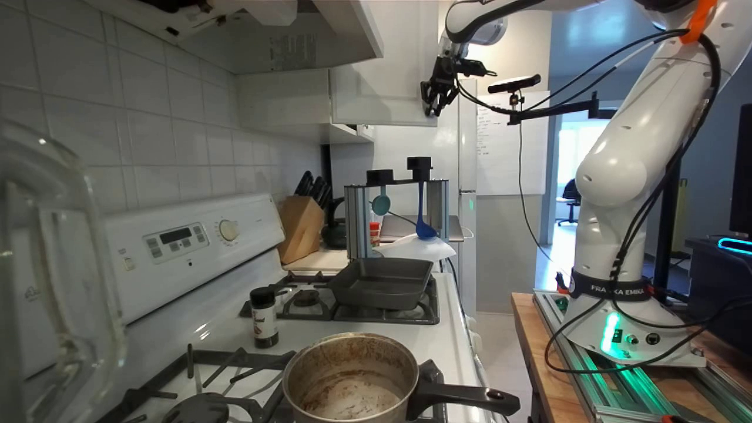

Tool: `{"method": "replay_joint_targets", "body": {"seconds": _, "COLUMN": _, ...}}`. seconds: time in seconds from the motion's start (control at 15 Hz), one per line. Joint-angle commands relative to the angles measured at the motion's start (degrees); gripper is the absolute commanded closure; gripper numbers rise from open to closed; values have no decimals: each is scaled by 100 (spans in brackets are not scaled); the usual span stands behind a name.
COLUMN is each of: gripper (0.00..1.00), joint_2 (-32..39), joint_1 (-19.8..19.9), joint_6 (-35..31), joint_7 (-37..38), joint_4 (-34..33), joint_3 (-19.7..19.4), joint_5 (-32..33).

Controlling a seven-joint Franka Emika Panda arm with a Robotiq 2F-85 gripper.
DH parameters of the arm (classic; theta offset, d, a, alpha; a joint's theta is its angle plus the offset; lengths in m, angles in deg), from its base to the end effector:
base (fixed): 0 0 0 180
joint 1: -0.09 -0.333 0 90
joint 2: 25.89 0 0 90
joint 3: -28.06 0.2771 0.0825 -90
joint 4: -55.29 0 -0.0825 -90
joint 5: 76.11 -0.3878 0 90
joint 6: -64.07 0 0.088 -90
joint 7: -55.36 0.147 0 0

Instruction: Open the top left cabinet door of the cabinet on the right

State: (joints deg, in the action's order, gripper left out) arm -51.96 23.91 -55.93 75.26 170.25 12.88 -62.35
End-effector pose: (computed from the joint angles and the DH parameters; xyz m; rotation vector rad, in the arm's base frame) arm 0.3593 -0.3428 0.6191 2.5205 -1.3276 0.7351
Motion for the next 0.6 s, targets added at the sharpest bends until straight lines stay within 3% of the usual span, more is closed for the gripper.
{"method": "replay_joint_targets", "body": {"seconds": 0.0, "gripper": 90, "joint_2": -454, "joint_1": 62, "joint_6": 275, "joint_7": 577, "joint_4": 337, "joint_3": 225, "joint_5": -181}}
{"method": "replay_joint_targets", "body": {"seconds": 0.53, "gripper": 90, "joint_2": -924, "joint_1": 91, "joint_6": 1060, "joint_7": 1817, "joint_4": 543, "joint_3": 617, "joint_5": -363}}
